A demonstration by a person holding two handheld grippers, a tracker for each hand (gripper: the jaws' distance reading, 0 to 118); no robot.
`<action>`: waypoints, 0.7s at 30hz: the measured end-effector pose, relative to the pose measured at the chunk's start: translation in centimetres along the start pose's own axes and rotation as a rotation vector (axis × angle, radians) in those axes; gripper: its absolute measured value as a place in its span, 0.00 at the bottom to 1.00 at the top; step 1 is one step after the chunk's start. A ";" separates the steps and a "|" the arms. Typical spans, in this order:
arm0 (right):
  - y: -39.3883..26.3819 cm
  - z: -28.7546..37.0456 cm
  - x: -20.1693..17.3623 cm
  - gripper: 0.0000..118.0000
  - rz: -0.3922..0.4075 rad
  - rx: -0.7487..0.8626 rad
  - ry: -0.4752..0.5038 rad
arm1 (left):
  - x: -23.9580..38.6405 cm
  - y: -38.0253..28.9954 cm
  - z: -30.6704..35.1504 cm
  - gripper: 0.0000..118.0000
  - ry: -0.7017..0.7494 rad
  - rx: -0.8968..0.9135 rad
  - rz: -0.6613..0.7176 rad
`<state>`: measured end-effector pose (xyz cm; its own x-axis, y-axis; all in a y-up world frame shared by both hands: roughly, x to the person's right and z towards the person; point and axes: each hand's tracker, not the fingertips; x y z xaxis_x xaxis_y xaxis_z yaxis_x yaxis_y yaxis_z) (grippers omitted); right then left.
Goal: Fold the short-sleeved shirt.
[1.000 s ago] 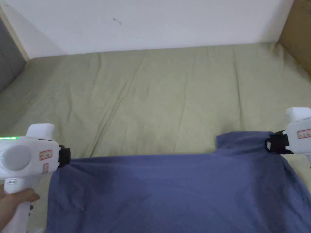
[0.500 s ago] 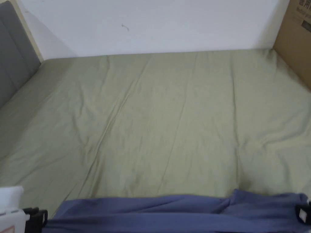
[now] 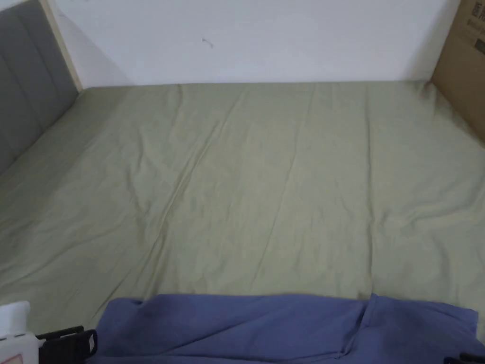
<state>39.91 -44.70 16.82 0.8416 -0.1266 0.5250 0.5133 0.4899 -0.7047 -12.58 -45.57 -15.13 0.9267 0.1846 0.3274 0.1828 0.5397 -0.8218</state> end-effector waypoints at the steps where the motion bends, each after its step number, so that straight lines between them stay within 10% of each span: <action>1: 0.5 0.6 -0.4 0.62 0.009 0.042 0.053 | -0.1 0.2 0.5 0.75 -0.016 0.004 0.028; 2: 1.0 0.8 -1.1 0.48 0.003 0.068 0.085 | -0.2 0.1 1.1 0.61 -0.042 0.033 0.058; 4: 1.8 0.4 -2.8 0.08 0.000 0.099 0.104 | 0.5 0.0 2.3 0.00 -0.091 0.056 0.078; 11: 1.5 -3.0 -9.3 0.07 0.035 0.033 0.237 | -0.6 -2.5 1.4 0.01 -0.156 0.036 0.238; 13: 1.3 -4.1 -10.3 0.07 0.057 0.019 0.251 | -2.4 -3.3 0.3 0.16 -0.219 0.008 0.311; 15: 1.3 -4.8 -11.5 0.07 0.071 -0.013 0.277 | -2.8 -3.7 -0.8 0.86 -0.256 -0.054 0.337; 16: 1.2 -5.1 -12.0 0.07 0.081 -0.028 0.290 | -3.9 -3.8 -1.6 1.00 -0.255 -0.052 0.356; 21: 1.0 -5.4 -13.5 0.07 0.126 -0.047 0.316 | -4.9 -4.2 -3.4 0.98 -0.308 -0.027 0.481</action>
<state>29.93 -47.14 6.49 0.9056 -0.3320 0.2640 0.4030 0.4792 -0.7797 -16.81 -51.53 -14.88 0.7702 0.6371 0.0310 -0.2237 0.3152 -0.9223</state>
